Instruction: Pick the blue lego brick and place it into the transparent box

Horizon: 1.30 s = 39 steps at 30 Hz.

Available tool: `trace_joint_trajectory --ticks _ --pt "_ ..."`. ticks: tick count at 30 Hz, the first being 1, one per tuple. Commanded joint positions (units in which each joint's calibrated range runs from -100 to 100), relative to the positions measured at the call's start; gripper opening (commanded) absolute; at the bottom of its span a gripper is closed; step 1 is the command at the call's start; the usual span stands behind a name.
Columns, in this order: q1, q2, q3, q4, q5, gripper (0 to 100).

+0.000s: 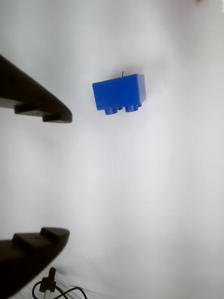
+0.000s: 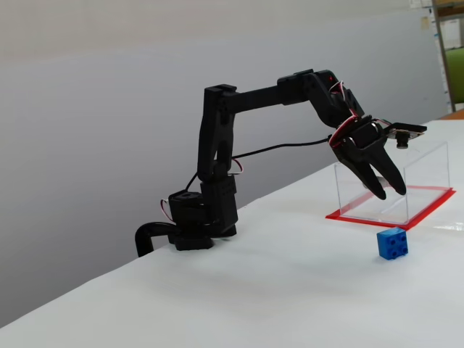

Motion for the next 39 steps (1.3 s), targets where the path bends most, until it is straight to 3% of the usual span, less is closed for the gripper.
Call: trace_joint_trajectory --ticks 1,11,20,39 --pt "-0.91 -0.11 -2.48 0.09 -1.12 25" --pt "-4.16 0.40 0.77 0.35 -2.68 25" --pt "-2.53 -0.45 2.40 5.39 -2.58 25" --pt "-0.76 5.40 -1.76 4.52 -2.47 25"
